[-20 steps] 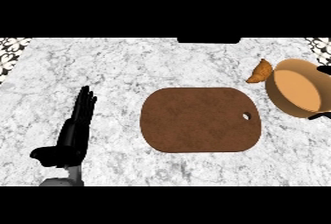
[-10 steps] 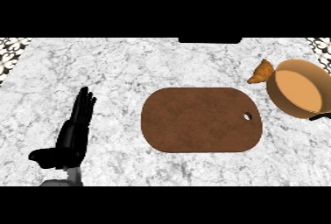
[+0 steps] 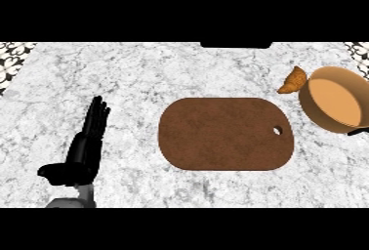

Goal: Pick the croissant from the cutting board and place it in the pot

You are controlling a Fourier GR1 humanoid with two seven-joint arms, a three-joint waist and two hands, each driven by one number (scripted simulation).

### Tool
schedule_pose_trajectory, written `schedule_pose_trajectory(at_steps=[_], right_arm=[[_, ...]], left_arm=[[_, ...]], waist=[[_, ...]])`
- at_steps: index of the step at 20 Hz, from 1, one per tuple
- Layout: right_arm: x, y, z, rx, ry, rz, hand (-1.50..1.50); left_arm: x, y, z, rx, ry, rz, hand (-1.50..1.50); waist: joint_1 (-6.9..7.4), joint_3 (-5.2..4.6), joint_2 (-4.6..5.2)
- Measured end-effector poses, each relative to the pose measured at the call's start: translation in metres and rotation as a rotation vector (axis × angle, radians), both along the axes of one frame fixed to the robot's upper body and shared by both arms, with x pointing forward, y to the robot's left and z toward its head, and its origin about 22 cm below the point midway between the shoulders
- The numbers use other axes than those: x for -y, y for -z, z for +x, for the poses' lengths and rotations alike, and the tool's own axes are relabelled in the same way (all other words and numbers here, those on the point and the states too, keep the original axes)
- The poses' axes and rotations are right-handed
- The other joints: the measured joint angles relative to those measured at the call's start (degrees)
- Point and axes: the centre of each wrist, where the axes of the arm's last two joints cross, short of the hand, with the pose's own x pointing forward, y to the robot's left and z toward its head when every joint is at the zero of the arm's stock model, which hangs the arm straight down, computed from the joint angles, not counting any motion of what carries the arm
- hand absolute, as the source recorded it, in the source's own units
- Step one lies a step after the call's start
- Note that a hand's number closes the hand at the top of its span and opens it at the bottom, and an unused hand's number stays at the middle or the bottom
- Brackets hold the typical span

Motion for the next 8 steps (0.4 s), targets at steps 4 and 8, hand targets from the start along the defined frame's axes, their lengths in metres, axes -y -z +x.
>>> schedule_pose_trajectory(at_steps=[4, 8], right_arm=[[0.014, -0.003, -0.018, 0.031, 0.043, 0.018, -1.50], [0.025, -0.004, -0.033, 0.065, 0.100, 0.035, -1.50]], left_arm=[[0.001, -0.002, 0.002, 0.001, 0.000, 0.000, 0.00], [-0.001, -0.003, 0.003, 0.004, -0.001, -0.003, 0.00]], waist=[[-0.10, 0.04, 0.01], [0.06, 0.08, 0.09]])
